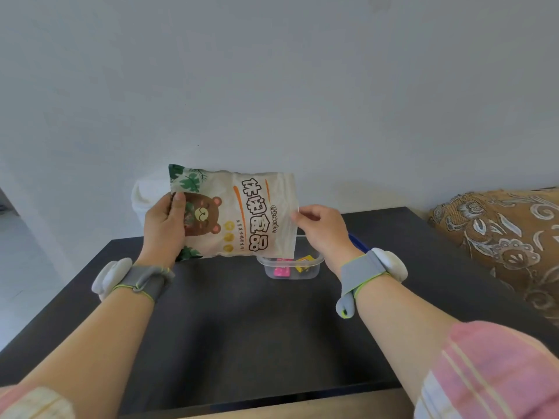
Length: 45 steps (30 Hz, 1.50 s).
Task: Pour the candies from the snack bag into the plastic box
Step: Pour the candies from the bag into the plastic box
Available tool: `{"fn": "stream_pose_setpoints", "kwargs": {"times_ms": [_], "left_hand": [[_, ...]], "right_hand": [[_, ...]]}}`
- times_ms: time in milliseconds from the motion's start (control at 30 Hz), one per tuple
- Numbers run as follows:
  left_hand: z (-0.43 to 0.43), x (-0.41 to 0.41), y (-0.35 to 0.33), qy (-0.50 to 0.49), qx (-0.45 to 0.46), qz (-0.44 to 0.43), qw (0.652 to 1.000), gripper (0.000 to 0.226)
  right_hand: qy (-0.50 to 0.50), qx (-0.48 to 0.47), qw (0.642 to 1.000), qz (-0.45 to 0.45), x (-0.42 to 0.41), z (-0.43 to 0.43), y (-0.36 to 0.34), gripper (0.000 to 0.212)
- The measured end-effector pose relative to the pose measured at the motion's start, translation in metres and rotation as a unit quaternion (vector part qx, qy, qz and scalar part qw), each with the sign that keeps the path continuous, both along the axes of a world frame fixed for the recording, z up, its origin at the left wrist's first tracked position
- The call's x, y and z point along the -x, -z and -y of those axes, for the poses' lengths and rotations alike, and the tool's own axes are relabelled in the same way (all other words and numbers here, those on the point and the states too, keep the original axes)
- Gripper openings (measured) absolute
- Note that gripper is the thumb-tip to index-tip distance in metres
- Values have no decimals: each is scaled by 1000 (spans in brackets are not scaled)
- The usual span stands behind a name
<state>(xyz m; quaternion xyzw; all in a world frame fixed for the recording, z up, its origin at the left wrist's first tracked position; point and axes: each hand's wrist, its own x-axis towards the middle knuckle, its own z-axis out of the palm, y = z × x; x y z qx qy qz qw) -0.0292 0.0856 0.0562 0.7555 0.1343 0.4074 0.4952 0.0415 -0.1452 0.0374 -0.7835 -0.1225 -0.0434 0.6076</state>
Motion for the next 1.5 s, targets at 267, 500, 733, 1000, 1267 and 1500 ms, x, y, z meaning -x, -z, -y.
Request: {"fn": "stream_pose_setpoints", "kwargs": {"times_ms": [267,500,733,1000,1267,1500], "left_hand": [[-2,1,-5,-15,-23,10,1000,28],[2,0,-17,-16,-55,29,998,34],[1,9,-15,-23,-9,41,999,25],[2,9,-30,18,-29,41,999,29],[6,9,-37,20,-88,50,995,32],[16,8,-44,25,-128,41,991,25]], "right_hand": [[-9,-77,996,-46,1,-1,-2,16],[31,-87,992,-87,1,2,0,29],[92,56,992,-70,4,19,15,24],[59,66,989,-120,0,19,32,16],[70,65,992,-82,-5,21,40,22],[74,68,992,-80,-6,19,42,23]]}}
